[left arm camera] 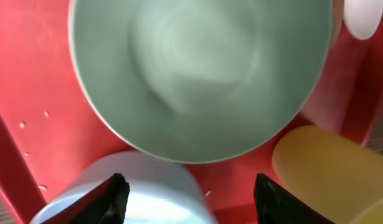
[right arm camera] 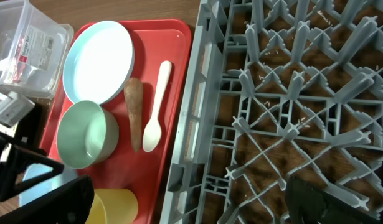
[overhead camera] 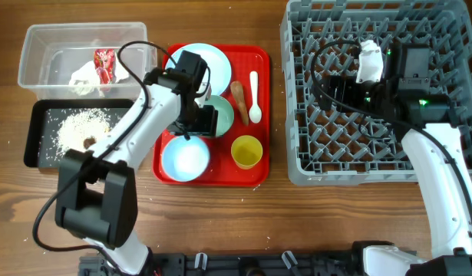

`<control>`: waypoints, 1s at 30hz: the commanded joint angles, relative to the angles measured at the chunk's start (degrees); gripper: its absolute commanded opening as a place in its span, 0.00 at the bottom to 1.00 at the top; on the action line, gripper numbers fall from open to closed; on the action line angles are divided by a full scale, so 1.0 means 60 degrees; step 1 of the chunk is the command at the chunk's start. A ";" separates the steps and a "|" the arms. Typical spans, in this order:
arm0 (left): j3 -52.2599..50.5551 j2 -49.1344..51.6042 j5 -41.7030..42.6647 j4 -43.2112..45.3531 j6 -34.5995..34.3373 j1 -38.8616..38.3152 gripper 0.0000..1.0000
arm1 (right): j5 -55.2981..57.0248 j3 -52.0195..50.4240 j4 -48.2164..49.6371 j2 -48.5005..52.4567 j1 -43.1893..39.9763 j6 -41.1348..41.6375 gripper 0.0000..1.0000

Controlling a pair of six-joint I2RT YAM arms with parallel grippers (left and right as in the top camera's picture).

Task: Sort waste into correct bins and load items into the dishwasher rack
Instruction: 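Grasp yellow cup with left gripper and lift it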

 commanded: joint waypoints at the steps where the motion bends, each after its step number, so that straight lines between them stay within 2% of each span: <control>1: -0.0044 0.0047 0.0073 -0.0029 -0.0605 -0.0127 0.66 | 0.0095 0.0117 0.0026 0.0102 0.0069 0.0127 1.00; 3: 0.0124 -0.0036 0.1024 -0.0007 -0.0590 -0.0127 0.65 | 0.0098 0.0117 0.0033 0.0102 0.0069 0.0127 1.00; 5: 0.0455 -0.0386 0.2022 0.0131 -0.0470 -0.0131 0.72 | 0.0095 0.0117 0.0036 0.0102 0.0069 0.0127 1.00; 6: 0.0459 -0.0674 0.2073 0.0280 -0.0466 -0.0131 0.77 | 0.0098 0.0117 0.0066 0.0102 0.0069 0.0127 1.00; 7: 0.0459 -0.0718 0.2186 0.0280 -0.0423 -0.0138 0.79 | 0.0095 0.0117 0.0120 0.0102 0.0069 0.0127 1.00; 9: 0.0382 -0.0707 0.2739 0.0299 0.0033 -0.0379 0.79 | 0.0095 0.0117 0.0240 0.0102 0.0069 0.0135 1.00; 12: -0.0248 -0.0681 0.2051 0.0750 -0.0018 -0.1140 0.78 | 0.0091 0.0117 0.0208 0.0102 0.0069 0.0135 1.00; 15: -0.0747 -0.0678 0.1377 0.1169 -0.0441 -0.1508 0.65 | 0.0087 0.0117 0.0200 0.0102 0.0069 0.0138 1.00; 17: -0.0914 -0.0678 0.0914 0.1322 -0.0597 -0.1592 0.60 | 0.0087 0.0117 0.0168 0.0102 0.0069 0.0142 1.00; 23: -0.1468 -0.0678 0.0911 0.2062 -0.0594 -0.1847 0.36 | 0.0091 0.0117 0.0160 0.0102 0.0069 0.0208 1.00; 26: -0.1468 -0.0678 0.0907 0.2266 -0.0590 -0.2073 0.21 | 0.0091 0.0117 0.0164 0.0102 0.0069 0.0204 1.00; 28: -0.1468 -0.0678 0.0907 0.2269 -0.0590 -0.2186 0.05 | 0.0087 0.0117 0.0164 0.0102 0.0069 0.0200 0.99; 30: -0.1464 -0.0685 0.0911 0.2277 -0.0623 -0.2116 0.04 | 0.0087 0.0117 0.0168 0.0102 0.0069 0.0390 1.00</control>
